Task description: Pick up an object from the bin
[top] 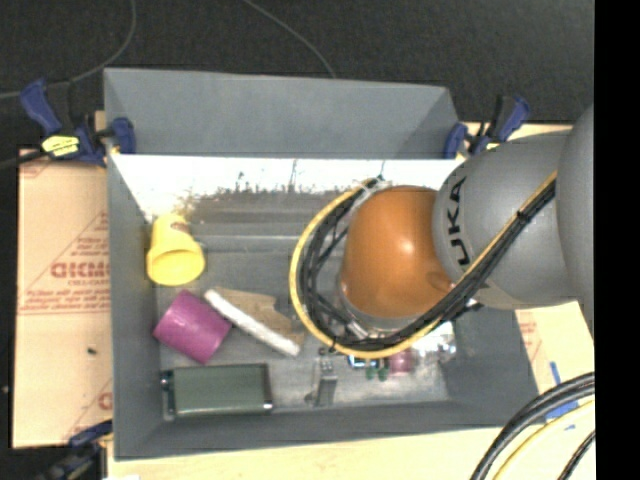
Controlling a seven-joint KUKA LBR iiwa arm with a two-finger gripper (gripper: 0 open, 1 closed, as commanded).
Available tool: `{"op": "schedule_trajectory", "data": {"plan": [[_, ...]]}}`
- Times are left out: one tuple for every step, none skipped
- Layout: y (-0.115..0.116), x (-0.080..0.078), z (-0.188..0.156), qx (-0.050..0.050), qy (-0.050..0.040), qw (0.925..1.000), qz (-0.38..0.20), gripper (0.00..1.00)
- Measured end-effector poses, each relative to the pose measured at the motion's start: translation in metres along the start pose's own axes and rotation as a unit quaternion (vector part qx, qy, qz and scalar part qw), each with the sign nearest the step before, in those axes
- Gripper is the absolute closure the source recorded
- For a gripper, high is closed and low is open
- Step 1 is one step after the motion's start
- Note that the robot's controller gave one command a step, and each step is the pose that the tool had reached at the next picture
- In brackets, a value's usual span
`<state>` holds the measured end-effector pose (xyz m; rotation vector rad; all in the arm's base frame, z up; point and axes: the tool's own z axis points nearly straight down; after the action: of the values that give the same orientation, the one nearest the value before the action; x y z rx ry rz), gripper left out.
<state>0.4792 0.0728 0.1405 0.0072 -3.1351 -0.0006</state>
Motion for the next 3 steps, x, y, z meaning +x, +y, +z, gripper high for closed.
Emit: {"op": "schedule_trajectory", "data": {"plan": [[0.000,-0.002,-0.004,0.000,-0.0039,1.0000,0.002,0.00],[0.040,-0.067,0.069,0.002,0.0001,0.9937,0.112,0.00],[0.027,-0.086,0.028,-0.001,-0.0065,0.9986,0.053,0.00]]}}
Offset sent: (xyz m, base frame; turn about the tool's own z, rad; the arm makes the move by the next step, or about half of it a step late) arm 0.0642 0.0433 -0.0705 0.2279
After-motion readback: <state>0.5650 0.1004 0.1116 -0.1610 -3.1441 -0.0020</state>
